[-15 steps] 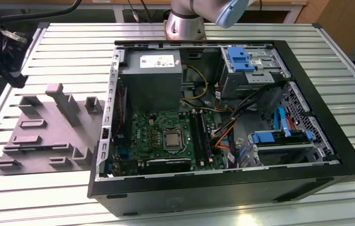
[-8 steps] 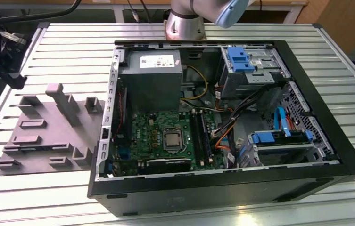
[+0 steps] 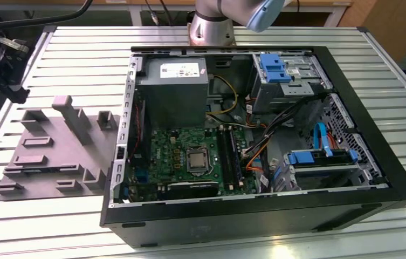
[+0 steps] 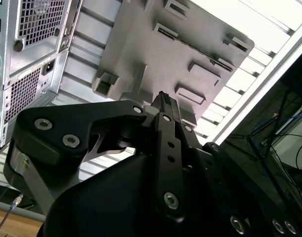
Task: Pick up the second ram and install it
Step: 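Reach for the second ram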
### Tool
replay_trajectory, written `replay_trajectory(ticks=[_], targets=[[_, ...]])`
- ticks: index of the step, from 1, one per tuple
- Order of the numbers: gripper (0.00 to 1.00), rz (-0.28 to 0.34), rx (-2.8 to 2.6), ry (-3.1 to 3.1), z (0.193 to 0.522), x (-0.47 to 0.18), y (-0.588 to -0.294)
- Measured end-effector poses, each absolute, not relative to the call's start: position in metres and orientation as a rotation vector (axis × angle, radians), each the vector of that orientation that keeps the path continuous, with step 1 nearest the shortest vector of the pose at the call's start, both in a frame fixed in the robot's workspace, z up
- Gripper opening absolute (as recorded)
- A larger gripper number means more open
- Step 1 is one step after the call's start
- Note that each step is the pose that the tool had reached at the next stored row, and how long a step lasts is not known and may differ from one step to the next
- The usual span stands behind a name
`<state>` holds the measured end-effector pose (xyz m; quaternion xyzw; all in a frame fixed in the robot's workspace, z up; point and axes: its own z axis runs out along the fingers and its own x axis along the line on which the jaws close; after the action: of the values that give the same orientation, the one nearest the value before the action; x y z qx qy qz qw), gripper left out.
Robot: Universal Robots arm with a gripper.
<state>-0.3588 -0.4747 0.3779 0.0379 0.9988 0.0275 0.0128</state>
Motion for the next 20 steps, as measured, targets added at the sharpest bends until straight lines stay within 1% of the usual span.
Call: replay_trajectory(ticks=[20], targets=[[0.11, 0.092, 0.118, 3.112, 0.3776, -0.3608, -0.483]])
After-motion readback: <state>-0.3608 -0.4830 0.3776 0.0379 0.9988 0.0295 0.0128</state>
